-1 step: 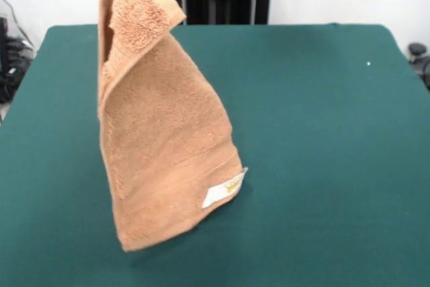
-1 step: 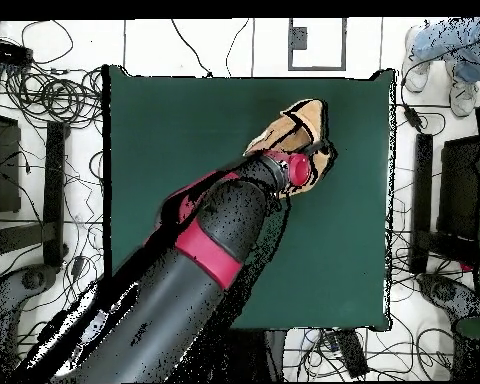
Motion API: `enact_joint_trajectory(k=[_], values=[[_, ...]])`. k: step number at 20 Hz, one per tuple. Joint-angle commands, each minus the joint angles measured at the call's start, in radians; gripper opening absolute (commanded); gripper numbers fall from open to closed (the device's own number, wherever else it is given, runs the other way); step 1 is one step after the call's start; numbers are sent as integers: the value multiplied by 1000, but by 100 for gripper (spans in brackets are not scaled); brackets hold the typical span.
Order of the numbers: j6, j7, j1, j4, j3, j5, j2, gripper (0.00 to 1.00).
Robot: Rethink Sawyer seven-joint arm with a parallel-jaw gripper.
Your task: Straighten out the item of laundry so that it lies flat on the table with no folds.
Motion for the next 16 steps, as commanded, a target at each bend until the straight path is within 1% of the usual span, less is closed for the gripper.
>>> enact_joint_trajectory(k=[1, 2, 4, 7, 9, 10, 11, 12, 14, 16], values=[[-38, 108, -37, 69, 100, -3, -63, 0], [-27, 57, -60, 74, 151, -13, -98, 0], [4, 21, -75, 84, 197, -12, -123, 0], [57, 6, -68, 124, 236, -6, -155, 0], [99, -18, -67, 168, 281, -2, -203, 0], [136, -47, -84, 201, 333, 10, -246, 0], [150, -51, -89, 218, 353, 15, -264, 0], [175, -70, -108, 250, 399, 26, -303, 0], [188, -60, -105, 277, 417, 25, -330, 0], [192, -48, -97, 282, 416, 14, -339, 0]])
